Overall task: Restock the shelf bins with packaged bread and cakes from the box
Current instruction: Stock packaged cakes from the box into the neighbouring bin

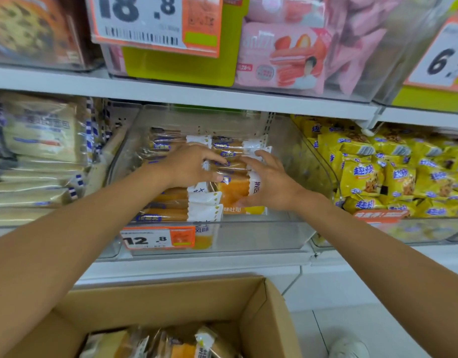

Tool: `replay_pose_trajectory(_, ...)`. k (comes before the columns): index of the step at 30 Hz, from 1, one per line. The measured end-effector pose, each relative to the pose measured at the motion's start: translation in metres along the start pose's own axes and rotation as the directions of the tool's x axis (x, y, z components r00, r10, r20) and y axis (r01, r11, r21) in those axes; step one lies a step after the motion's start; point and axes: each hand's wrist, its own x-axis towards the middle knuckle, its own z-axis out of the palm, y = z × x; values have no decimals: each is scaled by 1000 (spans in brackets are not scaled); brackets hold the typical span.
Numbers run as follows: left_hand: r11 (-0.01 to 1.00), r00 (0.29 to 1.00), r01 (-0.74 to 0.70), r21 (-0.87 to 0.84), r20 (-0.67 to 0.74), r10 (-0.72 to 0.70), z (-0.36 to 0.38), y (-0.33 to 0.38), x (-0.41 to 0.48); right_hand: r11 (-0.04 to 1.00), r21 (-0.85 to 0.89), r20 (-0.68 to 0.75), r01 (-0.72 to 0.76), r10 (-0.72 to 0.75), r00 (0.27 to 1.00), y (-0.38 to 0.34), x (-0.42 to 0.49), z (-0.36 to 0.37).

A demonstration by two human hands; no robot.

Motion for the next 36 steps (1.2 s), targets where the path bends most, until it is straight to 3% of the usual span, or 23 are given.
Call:
replay_pose_trajectory(3, 991, 999, 49, -121, -12, -50, -2, 6, -7, 1000, -13, -48, -23, 22, 999, -7, -9, -6)
replay_pose_trajectory(6, 972, 986, 61, -225, -139, -95, -7, 20, -27, 999, 25, -256, 47, -39, 966, -22, -25, -9)
replay_pose_trajectory(10, 972, 932, 47, -232, -339, -126, -8, 43, -75, 990, 34, -466, 137, -105, 878, -56, -61, 1)
replay_pose_trajectory(13, 964, 915, 81, -252, -366, -172, -3, 54, -120, 975, 44, -491, 218, -169, 855, -80, -92, 19)
replay_pose_trajectory(16, 936, 923, 178, -305, -279, -266, 18, 53, -170, 957, 116, -385, 267, -205, 900, -94, -126, 57)
replay_pose_trajectory(20, 858, 900, 411, -307, -10, -435, 80, 22, -235, 979, 111, -14, 171, -171, 985, -88, -170, 138)
replay_pose_trajectory(25, 719, 790, 612, -329, 198, -581, 153, -36, -297, 994, 74, 352, -81, 50, 935, -46, -193, 245)
replay_pose_trajectory(28, 632, 723, 688, -357, 261, -640, 185, -63, -316, 967, 93, 412, -238, 180, 893, -23, -193, 295)
replay_pose_trajectory(32, 471, 642, 740, -480, 298, -706, 221, -84, -332, 932, 117, 356, -342, 282, 891, -2, -170, 341)
replay_pose_trajectory(36, 368, 608, 754, -543, 367, -704, 239, -95, -340, 921, -85, 424, -380, 379, 823, 20, -149, 369)
